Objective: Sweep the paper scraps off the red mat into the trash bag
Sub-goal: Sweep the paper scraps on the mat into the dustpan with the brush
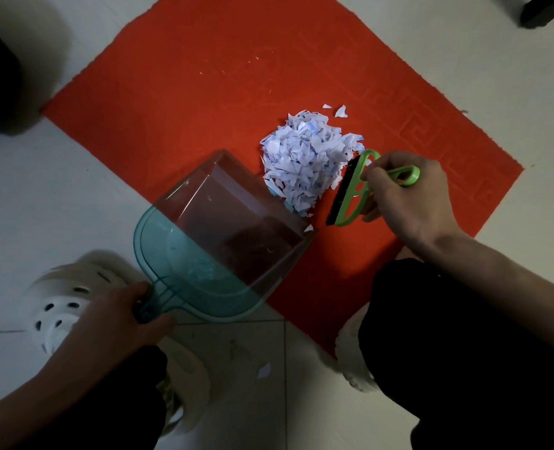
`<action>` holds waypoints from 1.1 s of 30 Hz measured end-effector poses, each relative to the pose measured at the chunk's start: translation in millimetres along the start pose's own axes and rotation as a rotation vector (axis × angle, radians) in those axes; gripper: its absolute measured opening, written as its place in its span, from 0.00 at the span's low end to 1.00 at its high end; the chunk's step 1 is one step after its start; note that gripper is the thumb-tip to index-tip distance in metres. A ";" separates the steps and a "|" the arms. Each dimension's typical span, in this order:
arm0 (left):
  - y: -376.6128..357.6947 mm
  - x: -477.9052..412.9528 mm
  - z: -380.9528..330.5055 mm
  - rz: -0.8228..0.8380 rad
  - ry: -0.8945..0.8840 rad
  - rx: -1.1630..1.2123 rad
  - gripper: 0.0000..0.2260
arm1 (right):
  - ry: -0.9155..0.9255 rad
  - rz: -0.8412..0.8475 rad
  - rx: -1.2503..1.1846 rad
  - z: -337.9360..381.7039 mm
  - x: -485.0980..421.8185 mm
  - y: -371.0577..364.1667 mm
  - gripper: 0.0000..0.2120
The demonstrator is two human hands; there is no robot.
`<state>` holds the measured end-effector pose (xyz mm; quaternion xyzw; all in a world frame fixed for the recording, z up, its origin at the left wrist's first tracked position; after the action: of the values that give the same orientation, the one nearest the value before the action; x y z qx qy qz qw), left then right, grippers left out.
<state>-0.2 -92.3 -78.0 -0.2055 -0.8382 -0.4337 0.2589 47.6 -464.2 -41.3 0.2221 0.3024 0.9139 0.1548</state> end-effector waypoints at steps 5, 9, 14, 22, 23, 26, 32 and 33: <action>-3.7 -1.0 -0.8 0.026 -0.027 0.001 0.18 | 0.037 -0.014 0.112 -1.3 -1.4 3.1 0.07; -6.6 -0.9 4.1 0.044 -0.016 -0.014 0.18 | 0.062 0.000 0.187 -7.3 -4.3 0.1 0.06; -13.7 -4.4 7.1 0.070 -0.004 -0.031 0.18 | 0.048 0.036 0.163 -13.1 -7.0 -5.3 0.06; -26.5 -10.4 -6.3 0.122 0.017 -0.089 0.14 | 0.170 0.057 0.231 1.3 -4.7 -24.8 0.06; -26.8 -11.3 -8.0 0.121 0.017 -0.091 0.14 | 0.184 0.065 0.243 3.7 -3.5 -26.8 0.06; -27.9 -13.7 -10.1 0.125 0.030 -0.093 0.14 | 0.161 0.098 0.204 4.9 -1.6 -29.1 0.07; -26.9 -16.6 -15.2 0.094 0.041 -0.094 0.15 | 0.113 0.008 0.130 4.0 -1.4 -5.4 0.07; -26.5 -17.6 -16.2 0.087 0.043 -0.083 0.14 | 0.104 -0.025 0.131 1.4 -2.8 1.8 0.07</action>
<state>2.6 -122.2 -97.3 -0.2430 -0.8040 -0.4608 0.2867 50.4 -466.1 -40.1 0.1804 0.3718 0.9005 0.1353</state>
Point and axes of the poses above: each hand's wrist, its own x-axis away from the middle knuckle, its own y-axis out of the back of the hand, z = x × y, the point moved 9 cm from there along -x, towards the middle knuckle, and after that the axes turned 4 degrees about x, right-handed, at the moved point
